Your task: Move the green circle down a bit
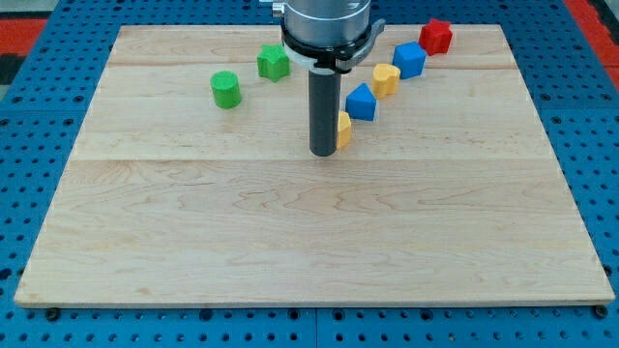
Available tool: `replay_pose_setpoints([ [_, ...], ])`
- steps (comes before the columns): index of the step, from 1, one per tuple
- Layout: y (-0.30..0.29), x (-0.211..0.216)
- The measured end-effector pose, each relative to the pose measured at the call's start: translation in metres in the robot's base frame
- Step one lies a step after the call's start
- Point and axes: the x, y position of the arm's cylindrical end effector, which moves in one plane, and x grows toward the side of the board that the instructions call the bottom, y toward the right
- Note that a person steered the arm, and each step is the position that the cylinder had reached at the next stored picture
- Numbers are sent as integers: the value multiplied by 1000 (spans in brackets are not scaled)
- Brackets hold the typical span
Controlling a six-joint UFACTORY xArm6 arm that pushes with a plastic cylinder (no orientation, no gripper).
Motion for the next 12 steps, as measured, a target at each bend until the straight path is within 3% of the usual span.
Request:
replay_pose_setpoints([
  [3, -7, -3],
  [5, -128, -4],
  [6, -197, -30],
  [7, -202, -95],
  [8, -162, -152],
  [9, -120, -166],
  [12, -130, -87],
])
